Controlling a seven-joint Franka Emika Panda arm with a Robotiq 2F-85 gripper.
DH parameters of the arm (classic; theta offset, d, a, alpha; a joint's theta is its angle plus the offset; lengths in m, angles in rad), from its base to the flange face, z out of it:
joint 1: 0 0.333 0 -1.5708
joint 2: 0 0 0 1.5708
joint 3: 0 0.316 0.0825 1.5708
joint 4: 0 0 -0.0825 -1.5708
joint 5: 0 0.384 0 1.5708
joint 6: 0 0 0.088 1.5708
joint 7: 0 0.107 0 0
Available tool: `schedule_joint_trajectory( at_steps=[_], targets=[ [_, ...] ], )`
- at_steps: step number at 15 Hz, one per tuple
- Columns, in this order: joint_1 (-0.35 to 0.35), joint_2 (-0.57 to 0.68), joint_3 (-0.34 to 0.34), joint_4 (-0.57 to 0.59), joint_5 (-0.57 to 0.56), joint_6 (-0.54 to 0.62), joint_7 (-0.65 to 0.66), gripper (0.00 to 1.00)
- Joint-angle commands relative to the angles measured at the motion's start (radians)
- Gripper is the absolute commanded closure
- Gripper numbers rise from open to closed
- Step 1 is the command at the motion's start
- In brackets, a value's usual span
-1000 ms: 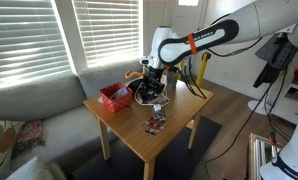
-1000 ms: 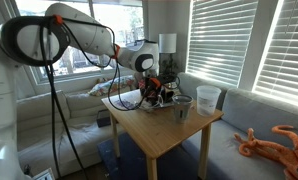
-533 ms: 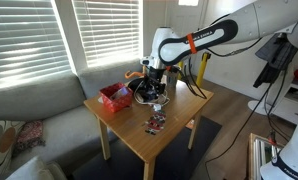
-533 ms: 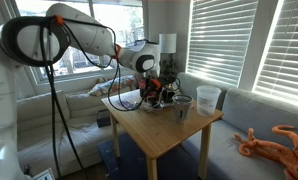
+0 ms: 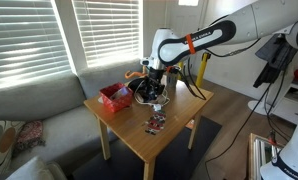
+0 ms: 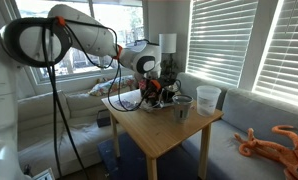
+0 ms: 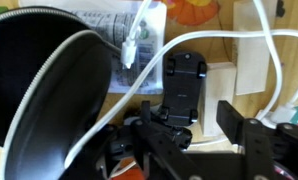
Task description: Put the black object inside the silver cup
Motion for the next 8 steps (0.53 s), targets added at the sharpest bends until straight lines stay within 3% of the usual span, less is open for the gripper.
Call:
schedule_joint_trajectory(
  at_steps=[1, 4, 8],
  targets=[
    [-0.015, 0.022, 0.012, 0.04, 0.039, -0.016, 0.013, 0.36],
    [-0.017, 0.029, 0.012, 0.048, 0.051, -0.011, 0.025, 0.44],
    [-0.02, 0.046, 0.013, 0.06, 0.064, -0.003, 0.047, 0.48]
  ],
)
